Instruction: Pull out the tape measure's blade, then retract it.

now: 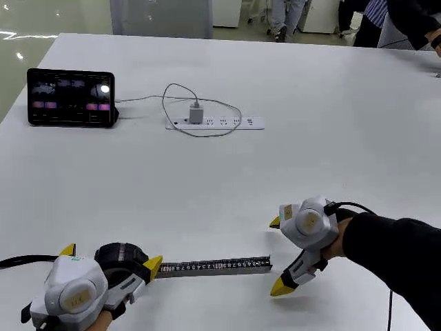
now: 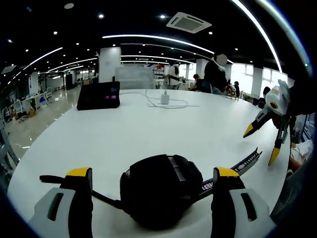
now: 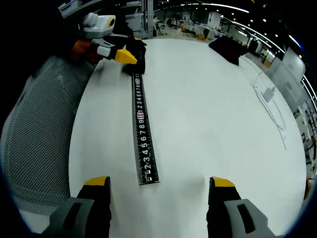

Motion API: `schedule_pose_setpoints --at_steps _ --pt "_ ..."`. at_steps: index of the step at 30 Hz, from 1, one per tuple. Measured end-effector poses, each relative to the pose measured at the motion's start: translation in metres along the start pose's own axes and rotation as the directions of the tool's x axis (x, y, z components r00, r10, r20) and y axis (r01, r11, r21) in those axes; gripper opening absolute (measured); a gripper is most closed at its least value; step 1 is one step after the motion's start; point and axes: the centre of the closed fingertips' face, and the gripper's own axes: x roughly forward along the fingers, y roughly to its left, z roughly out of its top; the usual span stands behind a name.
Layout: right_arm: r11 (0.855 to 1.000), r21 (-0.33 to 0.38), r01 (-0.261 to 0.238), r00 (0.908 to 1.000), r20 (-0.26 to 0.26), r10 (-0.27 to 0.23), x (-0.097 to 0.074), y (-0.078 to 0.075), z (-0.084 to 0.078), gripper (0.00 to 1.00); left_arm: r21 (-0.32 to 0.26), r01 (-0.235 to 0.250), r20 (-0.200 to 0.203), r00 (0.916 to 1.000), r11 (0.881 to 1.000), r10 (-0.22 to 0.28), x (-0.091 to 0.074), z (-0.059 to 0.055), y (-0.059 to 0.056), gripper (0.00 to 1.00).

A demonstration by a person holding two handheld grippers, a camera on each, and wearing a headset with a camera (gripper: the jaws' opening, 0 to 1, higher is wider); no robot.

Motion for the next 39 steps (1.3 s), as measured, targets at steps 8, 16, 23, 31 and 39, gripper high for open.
schedule_pose_setpoints --at_steps 8,16,23,31,39 --pt "0.997 -0.07 -0.022 0.9996 0.017 0.023 0.004 0.001 0.009 0.63 0.001 -0.013 -0.026 0.9996 1.0 0.013 0.0 -0.004 0.004 0.99" --pt "0.993 -0.113 -0.042 0.9991 -0.005 0.042 0.004 0.003 0.003 0.46 0.033 -0.004 -0.024 0.9997 0.999 0.005 0.0 -0.003 0.001 0.99" --pt "0.992 -0.11 -0.067 0.9977 -0.018 0.065 0.004 0.007 0.001 0.29 0.051 -0.01 0.006 0.9999 0.999 0.01 0.0 0.004 0.002 0.99" --pt "0.988 -0.127 -0.085 0.9961 -0.034 0.081 0.006 0.012 0.0 0.19 0.055 -0.012 0.001 0.9999 0.998 0.012 0.0 0.003 0.003 0.99" --pt "0.986 -0.147 -0.082 0.9961 -0.045 0.076 0.006 0.015 -0.001 0.12 0.05 -0.009 0.001 1.0 0.999 0.009 -0.001 0.004 0.002 0.99"
